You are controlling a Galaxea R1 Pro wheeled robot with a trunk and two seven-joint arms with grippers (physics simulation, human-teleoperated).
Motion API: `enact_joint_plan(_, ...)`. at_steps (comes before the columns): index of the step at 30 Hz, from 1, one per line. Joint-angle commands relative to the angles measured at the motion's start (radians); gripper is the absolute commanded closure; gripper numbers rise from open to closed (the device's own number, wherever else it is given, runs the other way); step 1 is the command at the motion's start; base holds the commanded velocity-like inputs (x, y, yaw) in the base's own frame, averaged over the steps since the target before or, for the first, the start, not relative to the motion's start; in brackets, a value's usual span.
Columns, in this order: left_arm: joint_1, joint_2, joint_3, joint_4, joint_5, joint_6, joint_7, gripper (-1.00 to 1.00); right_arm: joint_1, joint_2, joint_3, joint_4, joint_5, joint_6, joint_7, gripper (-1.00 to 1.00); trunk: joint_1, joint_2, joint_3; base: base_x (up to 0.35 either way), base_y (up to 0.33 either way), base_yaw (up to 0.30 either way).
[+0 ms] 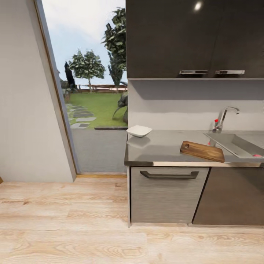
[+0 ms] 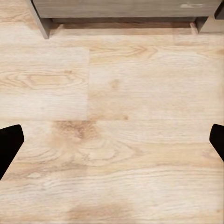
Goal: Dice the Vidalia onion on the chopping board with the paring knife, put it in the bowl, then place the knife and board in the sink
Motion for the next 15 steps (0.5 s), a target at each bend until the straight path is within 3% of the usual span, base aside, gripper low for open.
enact_joint_plan(1, 0.000, 0.000, 0.000, -0.001, 0.001, -0.002, 0.001, -1.00, 0.000, 0.000, 0.000, 0.001, 0.001, -0.003, -0.003, -1.00, 0.000, 0.000, -0.001, 0.000, -0.035, 0.000)
enact_joint_plan(9, 0.000, 0.001, 0.001, -0.002, 0.002, -0.002, 0.001, -1.00, -0.001, 0.000, 0.000, 0.000, 0.000, -0.003, -0.003, -1.00, 0.000, 0.000, -0.001, 0.000, -0.026, 0.000)
enact_joint_plan(15, 0.000, 0.000, 0.002, -0.002, 0.002, -0.001, 0.001, -1.00, -0.001, 0.000, 0.000, 0.000, 0.000, -0.003, -0.004, -1.00, 0.000, 0.000, -0.001, 0.000, -0.235, 0.000)
